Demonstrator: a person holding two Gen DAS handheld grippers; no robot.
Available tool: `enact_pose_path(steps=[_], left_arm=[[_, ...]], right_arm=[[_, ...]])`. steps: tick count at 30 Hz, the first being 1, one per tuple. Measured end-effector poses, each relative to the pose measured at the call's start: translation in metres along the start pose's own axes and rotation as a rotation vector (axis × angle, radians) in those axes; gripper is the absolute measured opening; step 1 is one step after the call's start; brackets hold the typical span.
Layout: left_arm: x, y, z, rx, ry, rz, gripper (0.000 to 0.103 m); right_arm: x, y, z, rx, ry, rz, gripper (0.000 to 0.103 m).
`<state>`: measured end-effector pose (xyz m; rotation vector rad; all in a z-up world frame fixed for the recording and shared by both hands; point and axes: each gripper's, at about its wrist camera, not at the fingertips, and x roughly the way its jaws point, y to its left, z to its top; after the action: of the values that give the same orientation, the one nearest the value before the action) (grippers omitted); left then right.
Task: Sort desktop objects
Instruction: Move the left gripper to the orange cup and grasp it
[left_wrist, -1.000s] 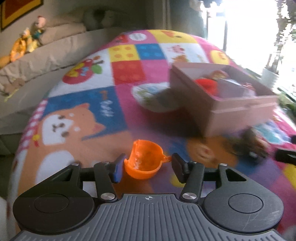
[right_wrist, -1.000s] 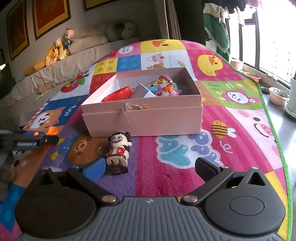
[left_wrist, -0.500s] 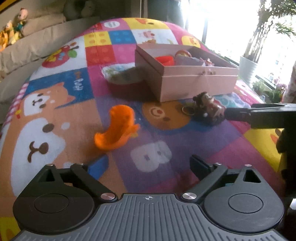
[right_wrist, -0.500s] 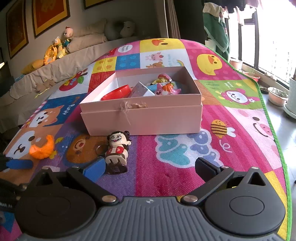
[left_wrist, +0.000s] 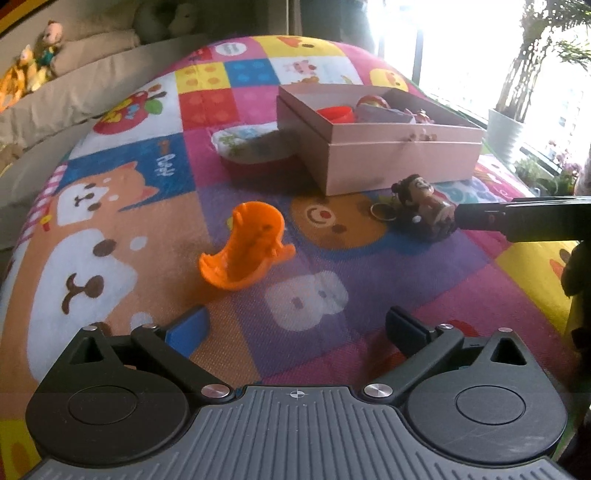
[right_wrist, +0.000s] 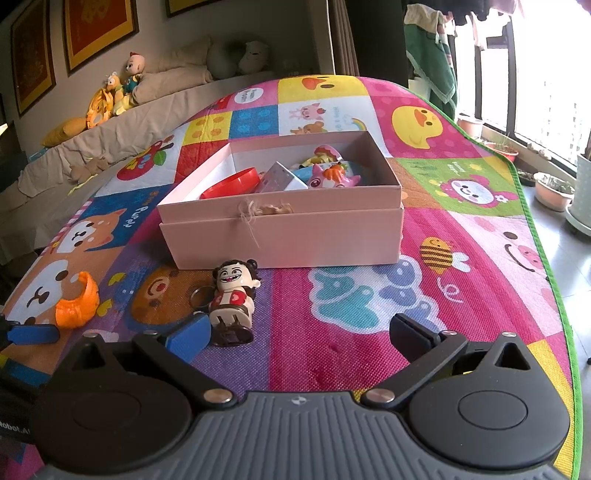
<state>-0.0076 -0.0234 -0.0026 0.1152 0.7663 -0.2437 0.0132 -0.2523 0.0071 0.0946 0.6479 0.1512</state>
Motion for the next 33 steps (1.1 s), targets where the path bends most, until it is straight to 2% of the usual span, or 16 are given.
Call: enact_pose_path(steps=[5, 8, 10, 11, 12, 14, 20, 26, 28, 30, 33], left_arm=[[-0.005, 0.002, 0.003, 0.001, -0.004, -0.003, 0.103], [-0.016, 0.003, 0.009, 0.005, -0.087, 0.014, 0.103], [-0.017, 0.000, 0.013, 0.042, -0.121, 0.025, 0.102], [-0.016, -0.004, 0.015, 0.071, -0.125, 0.034, 0.097], [-0.013, -0.008, 0.016, 0.102, -0.122, 0.046, 0.085], [-0.005, -0.013, 0.019, 0.136, -0.109, 0.070, 0.080], [0.008, -0.009, 0.024, 0.114, -0.096, 0.115, 0.080], [0.011, 0.008, 0.025, 0.072, -0.090, 0.144, 0.086], [0.011, 0.010, 0.026, 0.072, -0.092, 0.142, 0.083], [0.011, 0.011, 0.026, 0.071, -0.091, 0.125, 0.076], [0.009, 0.008, 0.026, 0.080, -0.093, 0.095, 0.070]], right_arm=[[0.000, 0.000, 0.000, 0.002, 0.001, -0.007, 0.103], [0.000, -0.001, 0.000, 0.007, -0.001, -0.004, 0.103], [0.001, -0.001, 0.000, 0.010, 0.007, -0.002, 0.103], [0.001, -0.001, 0.000, 0.010, 0.009, -0.001, 0.103], [0.001, -0.001, 0.000, 0.010, 0.009, -0.002, 0.103], [0.001, -0.001, 0.000, 0.010, 0.006, -0.002, 0.103], [0.002, -0.001, 0.000, 0.011, 0.006, -0.002, 0.103], [0.001, 0.002, 0.000, -0.003, 0.002, -0.006, 0.103], [0.000, 0.004, -0.001, -0.015, -0.004, -0.009, 0.103], [-0.002, 0.007, -0.001, -0.035, -0.011, -0.009, 0.103], [-0.003, 0.020, 0.001, -0.108, -0.019, 0.000, 0.103]])
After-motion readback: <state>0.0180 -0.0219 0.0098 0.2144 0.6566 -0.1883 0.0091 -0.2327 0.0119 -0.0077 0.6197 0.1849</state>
